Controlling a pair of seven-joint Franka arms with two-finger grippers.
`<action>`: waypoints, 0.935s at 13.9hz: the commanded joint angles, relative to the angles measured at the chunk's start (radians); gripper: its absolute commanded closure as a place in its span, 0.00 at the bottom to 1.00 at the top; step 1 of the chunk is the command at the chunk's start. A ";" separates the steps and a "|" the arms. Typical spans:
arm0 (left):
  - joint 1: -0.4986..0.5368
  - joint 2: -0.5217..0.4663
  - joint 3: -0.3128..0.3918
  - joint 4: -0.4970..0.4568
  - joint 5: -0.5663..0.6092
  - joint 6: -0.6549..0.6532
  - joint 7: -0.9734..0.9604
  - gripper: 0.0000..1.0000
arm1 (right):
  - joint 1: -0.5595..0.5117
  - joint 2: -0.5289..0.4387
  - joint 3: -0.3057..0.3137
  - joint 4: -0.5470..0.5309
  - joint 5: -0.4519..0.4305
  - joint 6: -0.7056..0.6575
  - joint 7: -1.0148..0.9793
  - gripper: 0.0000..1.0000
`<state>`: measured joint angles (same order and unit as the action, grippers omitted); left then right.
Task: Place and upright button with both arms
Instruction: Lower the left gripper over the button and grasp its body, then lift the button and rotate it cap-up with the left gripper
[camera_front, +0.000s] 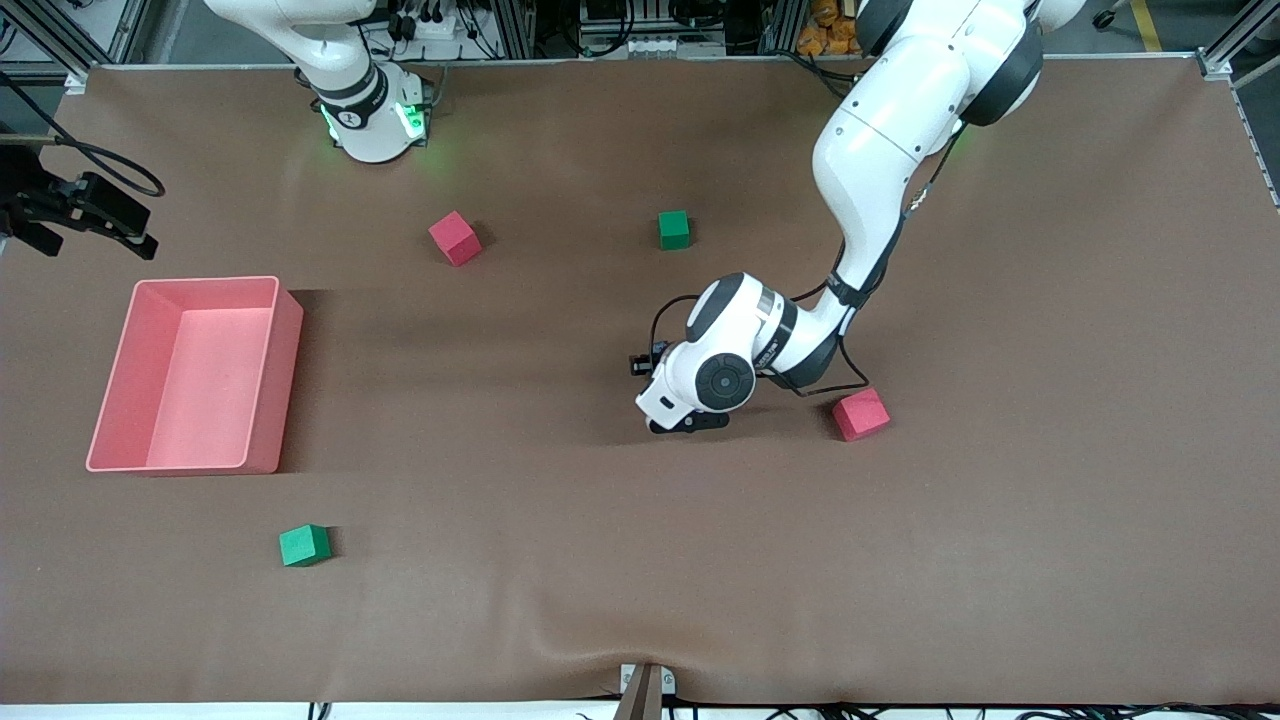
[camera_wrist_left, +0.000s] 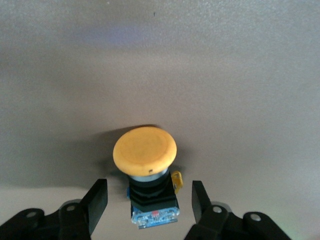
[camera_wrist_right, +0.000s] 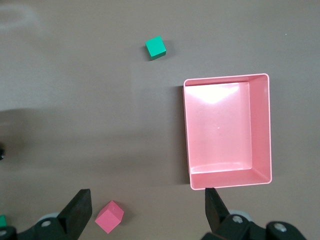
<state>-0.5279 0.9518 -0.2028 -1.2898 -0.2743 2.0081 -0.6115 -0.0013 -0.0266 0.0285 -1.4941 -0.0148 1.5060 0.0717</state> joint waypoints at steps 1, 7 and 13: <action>-0.007 0.016 0.006 0.030 -0.025 0.003 0.015 0.28 | 0.003 -0.001 -0.004 0.008 -0.016 -0.010 -0.015 0.00; -0.007 0.013 0.011 0.024 -0.023 -0.008 0.001 0.46 | 0.001 -0.001 -0.004 0.008 -0.013 -0.010 -0.015 0.00; -0.007 0.013 0.011 0.023 -0.023 -0.011 -0.001 0.73 | -0.003 -0.001 -0.004 0.006 -0.008 -0.010 -0.015 0.00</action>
<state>-0.5275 0.9521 -0.2012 -1.2863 -0.2744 2.0073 -0.6118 -0.0026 -0.0265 0.0255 -1.4942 -0.0148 1.5044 0.0682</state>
